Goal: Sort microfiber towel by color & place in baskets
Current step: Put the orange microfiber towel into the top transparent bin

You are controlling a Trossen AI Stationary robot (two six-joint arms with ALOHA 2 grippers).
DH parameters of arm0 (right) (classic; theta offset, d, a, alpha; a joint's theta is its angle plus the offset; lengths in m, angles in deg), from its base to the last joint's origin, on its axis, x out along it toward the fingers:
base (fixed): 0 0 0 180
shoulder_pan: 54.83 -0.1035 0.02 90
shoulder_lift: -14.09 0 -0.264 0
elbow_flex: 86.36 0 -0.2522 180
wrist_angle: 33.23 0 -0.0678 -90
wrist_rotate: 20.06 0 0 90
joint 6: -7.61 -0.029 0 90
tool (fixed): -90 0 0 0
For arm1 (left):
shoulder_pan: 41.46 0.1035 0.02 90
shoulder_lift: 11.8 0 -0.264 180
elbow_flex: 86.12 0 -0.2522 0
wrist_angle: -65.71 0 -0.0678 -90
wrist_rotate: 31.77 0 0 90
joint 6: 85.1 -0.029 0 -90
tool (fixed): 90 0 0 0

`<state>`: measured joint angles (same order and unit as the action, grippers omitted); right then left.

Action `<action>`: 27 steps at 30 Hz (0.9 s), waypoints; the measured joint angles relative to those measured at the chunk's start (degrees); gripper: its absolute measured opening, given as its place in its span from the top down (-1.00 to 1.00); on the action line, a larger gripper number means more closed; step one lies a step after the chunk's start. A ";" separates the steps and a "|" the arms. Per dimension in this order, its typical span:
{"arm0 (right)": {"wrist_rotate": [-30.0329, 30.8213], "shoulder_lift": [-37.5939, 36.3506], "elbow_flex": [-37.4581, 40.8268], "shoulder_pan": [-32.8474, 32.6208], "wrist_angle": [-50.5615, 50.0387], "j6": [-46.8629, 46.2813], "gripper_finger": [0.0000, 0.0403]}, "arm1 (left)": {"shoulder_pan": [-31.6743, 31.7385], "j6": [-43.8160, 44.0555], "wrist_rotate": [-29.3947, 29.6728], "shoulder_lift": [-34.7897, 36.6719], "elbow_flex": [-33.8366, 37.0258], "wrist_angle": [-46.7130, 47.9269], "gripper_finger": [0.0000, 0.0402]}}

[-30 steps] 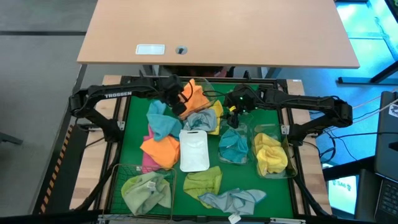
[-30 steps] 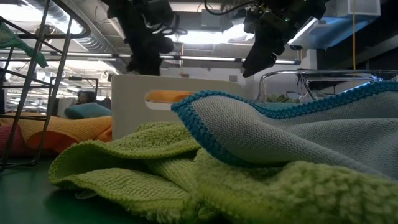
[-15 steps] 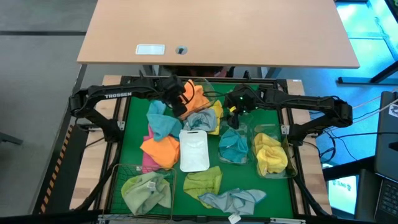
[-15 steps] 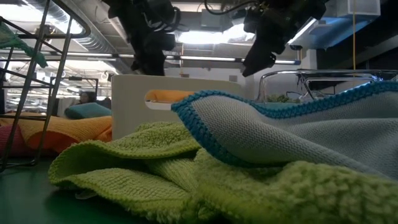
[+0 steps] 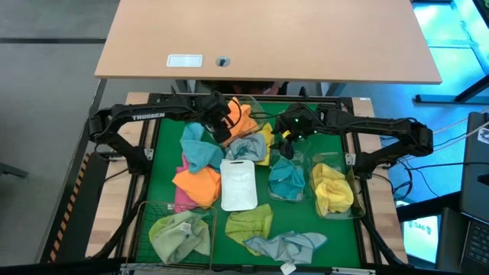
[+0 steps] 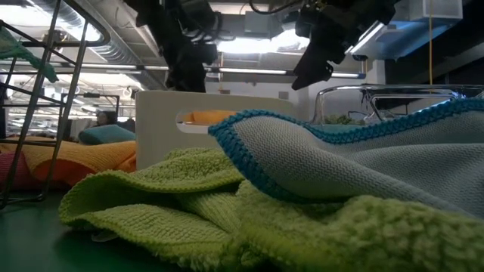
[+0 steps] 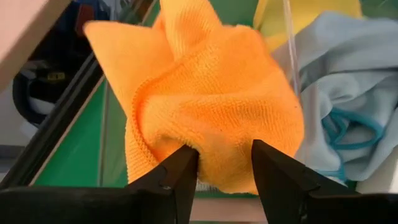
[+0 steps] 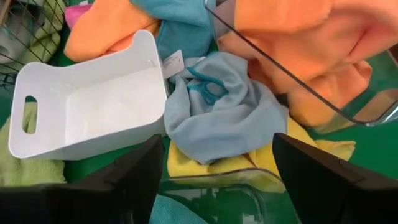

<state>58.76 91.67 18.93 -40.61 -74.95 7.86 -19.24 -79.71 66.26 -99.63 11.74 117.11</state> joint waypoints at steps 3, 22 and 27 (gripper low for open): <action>0.00 0.00 0.00 0.00 0.98 0.00 -0.48 | 0.00 0.01 0.04 -2.47 0.00 -0.01 0.28; 0.00 0.00 0.00 0.01 1.36 0.01 -0.48 | 0.00 0.31 0.00 -4.59 0.00 1.36 0.28; 0.00 0.00 0.00 0.00 2.87 0.01 -0.48 | -0.07 0.48 -2.15 -0.26 0.00 2.61 0.28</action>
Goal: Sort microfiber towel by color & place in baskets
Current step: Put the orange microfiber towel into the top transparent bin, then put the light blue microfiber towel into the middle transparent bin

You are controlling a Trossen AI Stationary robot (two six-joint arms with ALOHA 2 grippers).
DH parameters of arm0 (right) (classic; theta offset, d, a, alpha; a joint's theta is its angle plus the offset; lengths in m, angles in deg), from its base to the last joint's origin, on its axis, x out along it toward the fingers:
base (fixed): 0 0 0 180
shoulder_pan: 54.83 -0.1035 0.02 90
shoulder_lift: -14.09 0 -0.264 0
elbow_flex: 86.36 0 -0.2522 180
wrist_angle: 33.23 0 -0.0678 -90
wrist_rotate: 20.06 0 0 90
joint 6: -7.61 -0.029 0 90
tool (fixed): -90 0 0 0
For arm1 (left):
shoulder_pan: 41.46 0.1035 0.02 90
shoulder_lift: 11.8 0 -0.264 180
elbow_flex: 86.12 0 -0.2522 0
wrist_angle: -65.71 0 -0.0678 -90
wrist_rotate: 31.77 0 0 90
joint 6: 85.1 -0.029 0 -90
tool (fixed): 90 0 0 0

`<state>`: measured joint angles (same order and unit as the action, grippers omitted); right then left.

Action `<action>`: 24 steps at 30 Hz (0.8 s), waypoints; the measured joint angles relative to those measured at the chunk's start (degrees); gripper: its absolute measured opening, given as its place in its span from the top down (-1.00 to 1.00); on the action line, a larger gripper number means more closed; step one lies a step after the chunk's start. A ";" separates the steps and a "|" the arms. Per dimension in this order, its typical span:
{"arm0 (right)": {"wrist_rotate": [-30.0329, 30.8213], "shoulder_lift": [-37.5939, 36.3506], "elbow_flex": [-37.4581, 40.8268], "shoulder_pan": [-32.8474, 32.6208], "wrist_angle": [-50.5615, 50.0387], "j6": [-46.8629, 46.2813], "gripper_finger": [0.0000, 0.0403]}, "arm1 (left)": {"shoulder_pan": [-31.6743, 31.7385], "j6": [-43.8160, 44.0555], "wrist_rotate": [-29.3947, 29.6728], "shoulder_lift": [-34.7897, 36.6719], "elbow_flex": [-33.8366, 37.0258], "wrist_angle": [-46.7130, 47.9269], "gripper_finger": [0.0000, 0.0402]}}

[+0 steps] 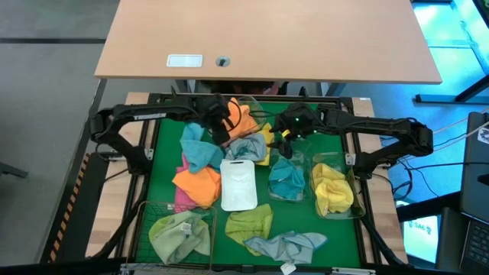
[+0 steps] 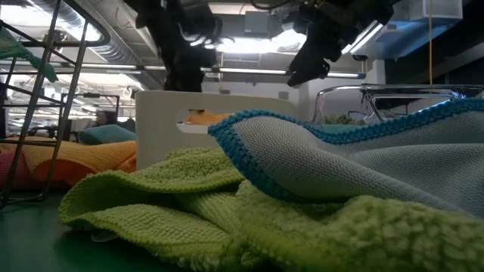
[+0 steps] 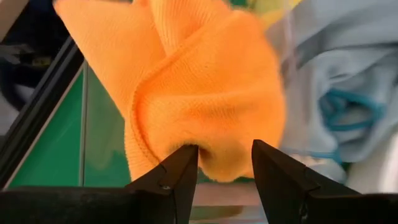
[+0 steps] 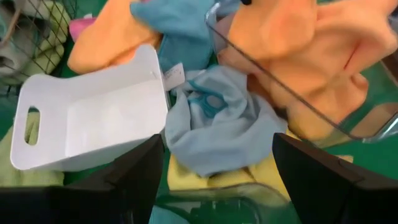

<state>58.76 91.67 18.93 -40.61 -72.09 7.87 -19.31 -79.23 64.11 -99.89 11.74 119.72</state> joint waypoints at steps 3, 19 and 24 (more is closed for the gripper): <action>0.10 0.00 0.00 0.00 2.69 0.00 -0.48 | -0.04 0.00 -2.02 2.03 0.00 0.10 0.28; 11.30 9.25 0.00 -7.78 5.24 1.73 -0.48 | -0.61 -0.03 -8.40 10.76 0.00 0.59 0.28; 17.77 12.95 0.00 -8.74 5.18 1.73 -0.48 | -0.61 -0.03 -8.38 11.03 0.00 0.63 0.28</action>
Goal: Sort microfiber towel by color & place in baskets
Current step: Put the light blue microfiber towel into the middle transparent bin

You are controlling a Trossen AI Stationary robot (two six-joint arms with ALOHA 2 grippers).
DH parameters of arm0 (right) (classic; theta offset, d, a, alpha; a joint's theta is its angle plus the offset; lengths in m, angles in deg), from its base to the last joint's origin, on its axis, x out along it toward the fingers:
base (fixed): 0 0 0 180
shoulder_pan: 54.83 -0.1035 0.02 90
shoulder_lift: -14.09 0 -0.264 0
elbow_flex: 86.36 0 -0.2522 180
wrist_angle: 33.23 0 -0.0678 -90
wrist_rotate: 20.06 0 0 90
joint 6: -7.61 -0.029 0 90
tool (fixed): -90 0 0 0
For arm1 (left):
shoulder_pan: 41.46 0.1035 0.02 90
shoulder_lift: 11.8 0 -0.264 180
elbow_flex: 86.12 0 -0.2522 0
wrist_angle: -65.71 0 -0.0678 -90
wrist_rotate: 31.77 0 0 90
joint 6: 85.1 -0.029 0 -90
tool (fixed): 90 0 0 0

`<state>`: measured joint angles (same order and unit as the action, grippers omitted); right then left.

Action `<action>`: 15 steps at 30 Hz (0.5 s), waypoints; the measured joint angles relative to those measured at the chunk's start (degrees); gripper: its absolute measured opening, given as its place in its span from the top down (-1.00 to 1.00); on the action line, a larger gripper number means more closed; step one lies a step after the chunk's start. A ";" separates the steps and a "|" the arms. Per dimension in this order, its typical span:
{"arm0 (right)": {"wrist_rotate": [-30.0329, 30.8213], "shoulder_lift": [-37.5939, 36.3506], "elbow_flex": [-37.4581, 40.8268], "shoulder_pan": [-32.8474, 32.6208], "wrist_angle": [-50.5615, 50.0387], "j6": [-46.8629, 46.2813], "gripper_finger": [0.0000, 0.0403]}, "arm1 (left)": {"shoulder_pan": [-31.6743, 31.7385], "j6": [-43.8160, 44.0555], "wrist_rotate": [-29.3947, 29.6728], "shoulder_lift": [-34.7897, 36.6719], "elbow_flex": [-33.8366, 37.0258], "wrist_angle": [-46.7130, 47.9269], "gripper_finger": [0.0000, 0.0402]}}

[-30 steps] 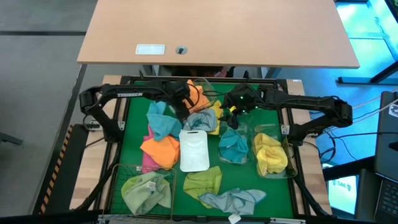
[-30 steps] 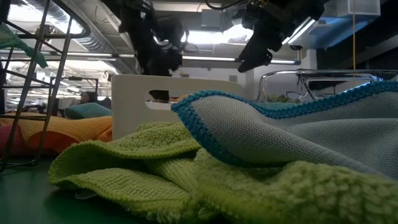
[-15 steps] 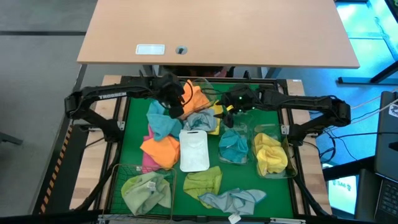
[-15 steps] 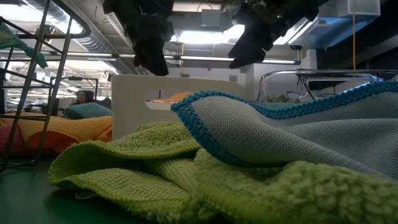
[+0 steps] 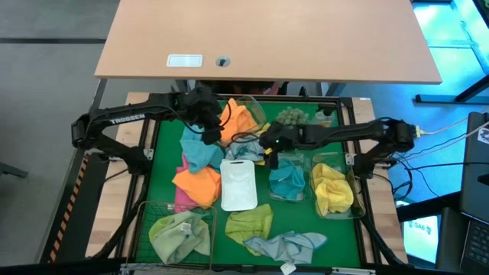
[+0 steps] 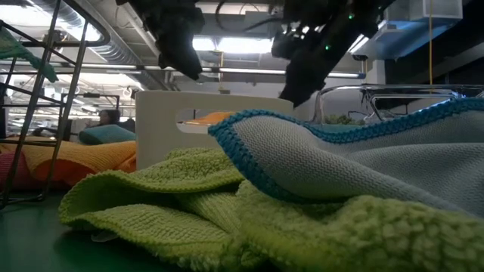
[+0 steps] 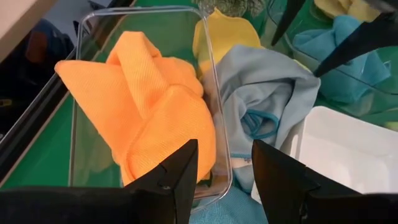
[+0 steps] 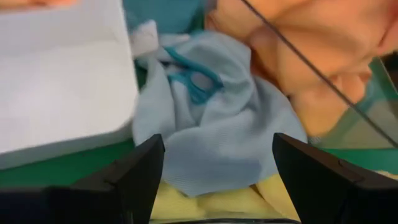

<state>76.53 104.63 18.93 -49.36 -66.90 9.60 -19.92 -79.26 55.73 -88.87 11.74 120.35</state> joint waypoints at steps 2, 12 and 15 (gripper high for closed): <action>0.13 1.11 0.00 0.12 0.02 0.00 -0.48 | 0.00 0.00 0.00 -0.01 0.00 -0.02 0.28; -1.24 4.29 0.00 0.17 -0.21 -0.09 -0.35 | 0.00 0.00 0.04 -0.01 0.00 -0.05 0.28; -2.45 5.01 0.00 0.15 -0.25 -0.06 -0.18 | 0.00 0.00 0.05 -0.01 0.00 -0.05 0.28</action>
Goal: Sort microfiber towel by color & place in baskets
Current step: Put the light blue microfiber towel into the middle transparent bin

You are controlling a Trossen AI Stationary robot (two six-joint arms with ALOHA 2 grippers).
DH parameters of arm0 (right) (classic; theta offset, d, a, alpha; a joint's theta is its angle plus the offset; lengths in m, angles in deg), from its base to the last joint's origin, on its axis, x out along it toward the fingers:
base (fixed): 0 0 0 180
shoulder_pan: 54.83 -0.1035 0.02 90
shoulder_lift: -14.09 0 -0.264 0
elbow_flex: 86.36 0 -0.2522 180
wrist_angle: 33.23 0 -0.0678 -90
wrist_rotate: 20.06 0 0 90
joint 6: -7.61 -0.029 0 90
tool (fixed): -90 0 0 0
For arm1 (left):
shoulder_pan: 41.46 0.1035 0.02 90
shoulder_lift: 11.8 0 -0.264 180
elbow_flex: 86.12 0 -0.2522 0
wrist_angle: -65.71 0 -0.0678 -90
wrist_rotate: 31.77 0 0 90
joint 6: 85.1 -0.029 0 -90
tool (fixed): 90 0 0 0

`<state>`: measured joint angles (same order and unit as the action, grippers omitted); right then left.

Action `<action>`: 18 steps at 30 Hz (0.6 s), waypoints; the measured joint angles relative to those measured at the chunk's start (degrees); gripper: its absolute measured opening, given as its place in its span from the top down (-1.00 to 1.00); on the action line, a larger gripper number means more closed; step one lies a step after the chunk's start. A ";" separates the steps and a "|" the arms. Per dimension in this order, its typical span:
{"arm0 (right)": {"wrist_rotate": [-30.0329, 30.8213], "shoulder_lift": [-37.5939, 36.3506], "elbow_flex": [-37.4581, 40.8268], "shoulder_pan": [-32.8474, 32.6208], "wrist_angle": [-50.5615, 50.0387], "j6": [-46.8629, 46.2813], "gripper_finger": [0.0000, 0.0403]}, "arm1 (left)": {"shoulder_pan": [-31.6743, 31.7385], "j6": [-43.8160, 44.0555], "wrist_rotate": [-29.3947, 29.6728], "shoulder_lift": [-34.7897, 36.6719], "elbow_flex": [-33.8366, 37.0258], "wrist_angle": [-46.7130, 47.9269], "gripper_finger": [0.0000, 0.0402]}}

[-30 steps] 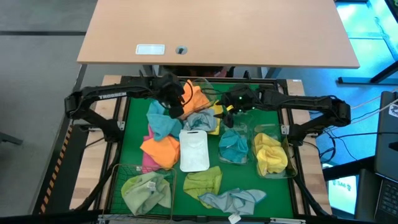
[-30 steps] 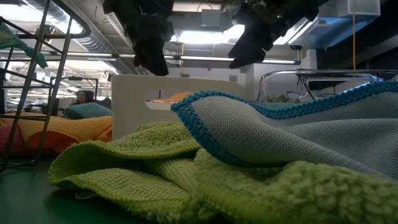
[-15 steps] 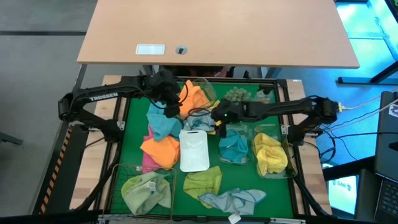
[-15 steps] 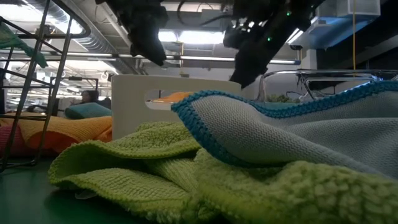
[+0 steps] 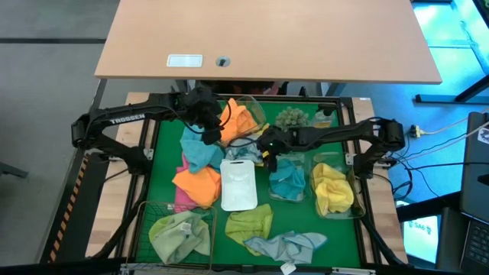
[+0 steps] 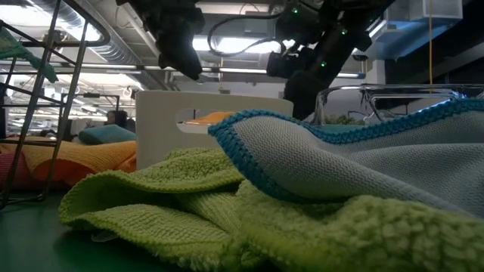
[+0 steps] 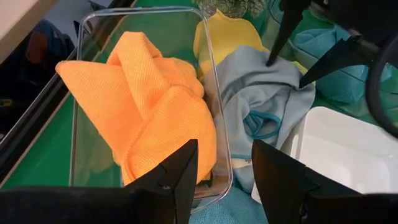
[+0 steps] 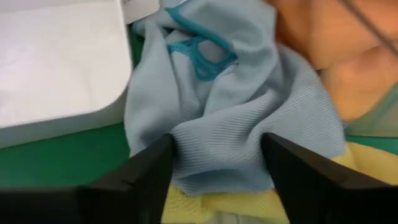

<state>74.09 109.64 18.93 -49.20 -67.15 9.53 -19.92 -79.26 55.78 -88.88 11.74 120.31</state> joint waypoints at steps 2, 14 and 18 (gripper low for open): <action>-0.75 0.09 0.00 0.00 -0.43 -0.11 -0.05 | 0.00 -0.02 0.00 0.00 0.00 -0.02 0.28; -0.75 -0.04 0.00 0.00 0.33 -0.12 0.86 | 0.02 -0.02 0.04 0.00 0.00 -0.22 0.28; -2.39 -0.04 -0.42 0.00 -0.13 -0.15 0.94 | 0.01 -0.02 0.04 0.00 0.00 -0.20 0.28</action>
<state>71.70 109.60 18.51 -49.20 -67.28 9.38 -19.91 -79.28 55.82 -88.88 11.74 120.11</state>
